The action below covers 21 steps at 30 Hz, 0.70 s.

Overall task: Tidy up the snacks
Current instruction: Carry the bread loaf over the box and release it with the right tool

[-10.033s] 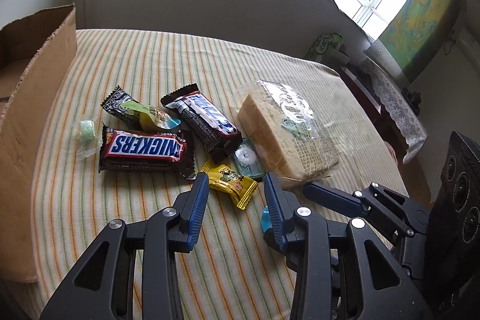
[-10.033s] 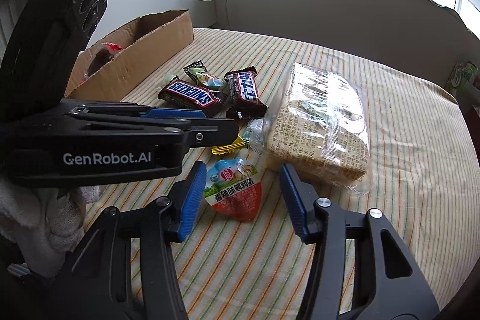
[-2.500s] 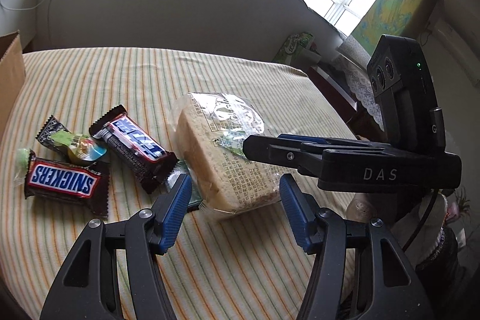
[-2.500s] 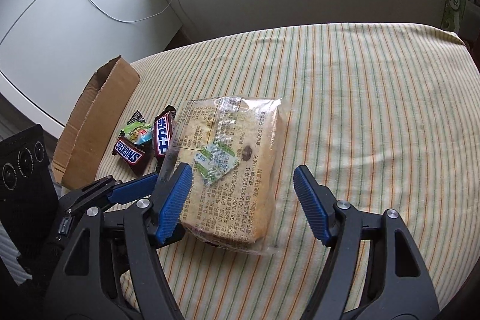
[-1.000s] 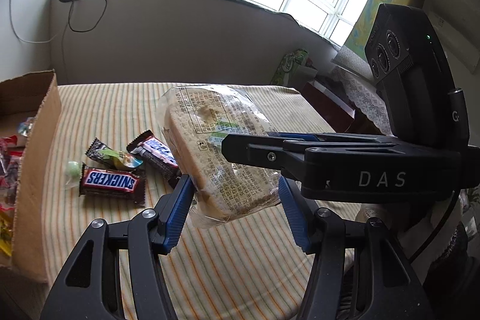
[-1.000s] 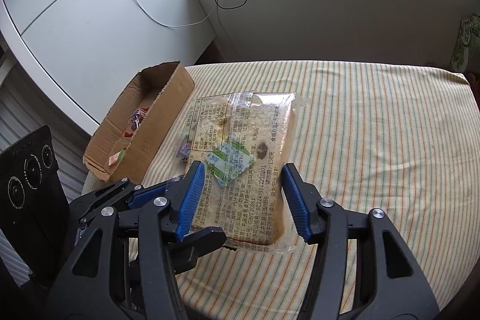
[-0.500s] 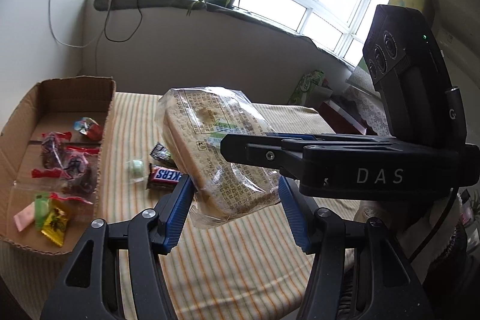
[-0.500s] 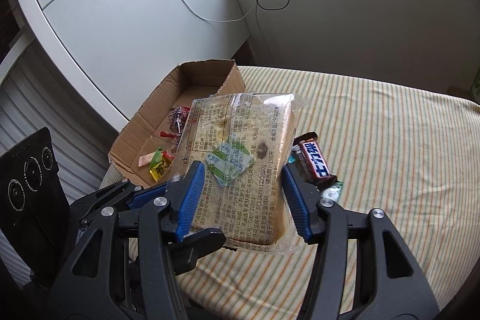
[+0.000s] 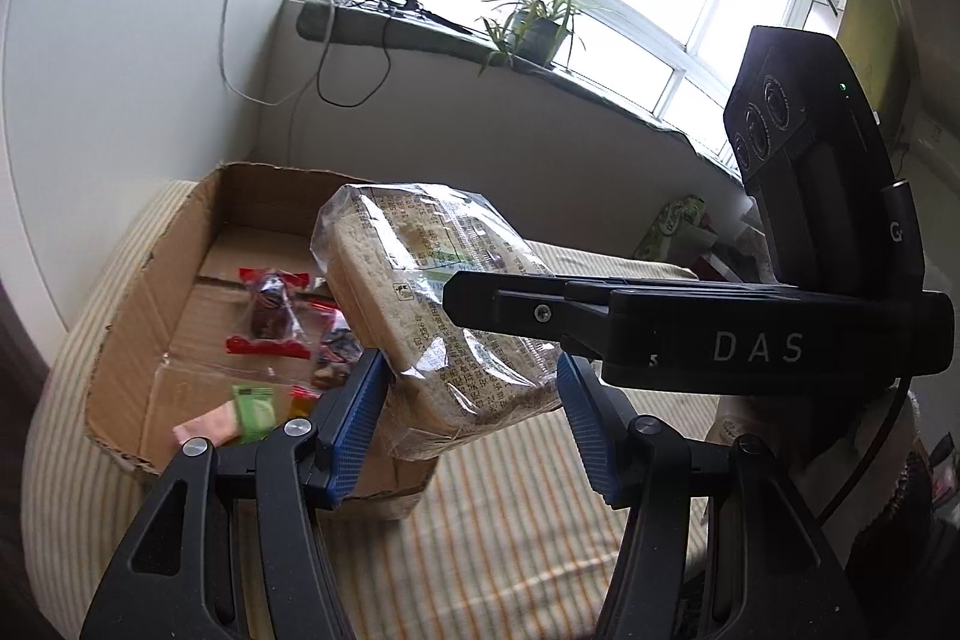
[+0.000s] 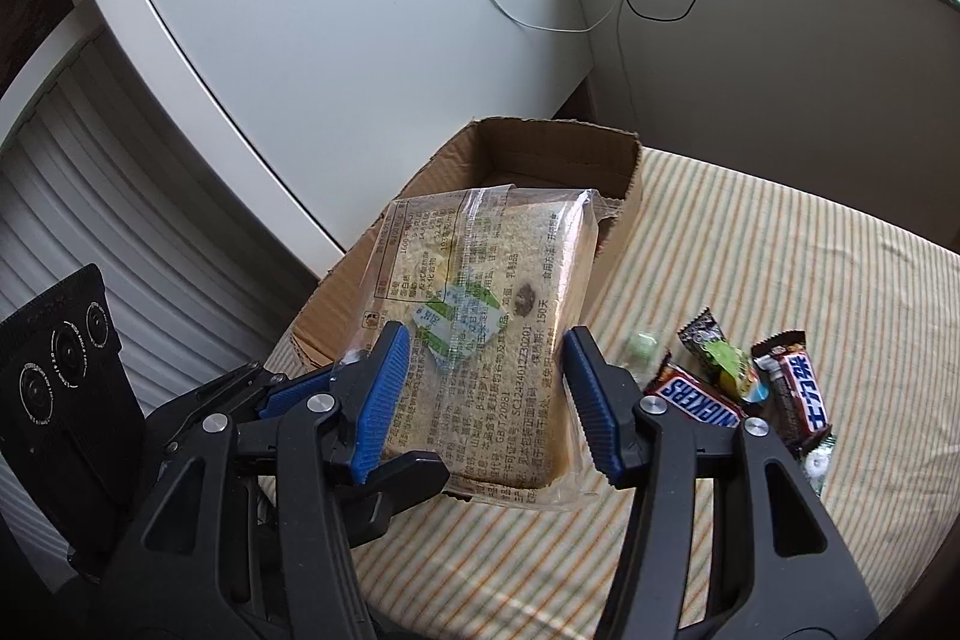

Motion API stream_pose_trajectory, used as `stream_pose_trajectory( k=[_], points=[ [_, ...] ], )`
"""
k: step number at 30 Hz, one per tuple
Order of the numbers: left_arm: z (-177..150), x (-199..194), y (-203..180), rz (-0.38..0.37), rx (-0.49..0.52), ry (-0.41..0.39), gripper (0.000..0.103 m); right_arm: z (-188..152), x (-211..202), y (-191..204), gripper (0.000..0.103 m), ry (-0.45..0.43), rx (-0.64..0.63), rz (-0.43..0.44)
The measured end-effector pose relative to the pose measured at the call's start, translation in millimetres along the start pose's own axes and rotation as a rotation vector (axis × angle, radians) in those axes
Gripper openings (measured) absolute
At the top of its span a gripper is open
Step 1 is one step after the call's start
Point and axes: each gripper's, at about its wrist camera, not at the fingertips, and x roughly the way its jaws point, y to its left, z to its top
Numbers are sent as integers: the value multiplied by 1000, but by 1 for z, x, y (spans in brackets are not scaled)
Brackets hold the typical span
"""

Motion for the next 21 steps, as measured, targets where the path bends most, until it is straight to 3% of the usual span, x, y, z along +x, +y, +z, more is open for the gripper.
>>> stream_pose_trajectory(
  k=[10, 21],
  points=[
    [0, -12, 41, 66, -41, -21, 58, 14, 41, 33, 56, 35, -25, 38],
    [-3, -11, 60, 122, -50, -18, 58, 18, 67, 41, 56, 70, -38, 47]
  ],
)
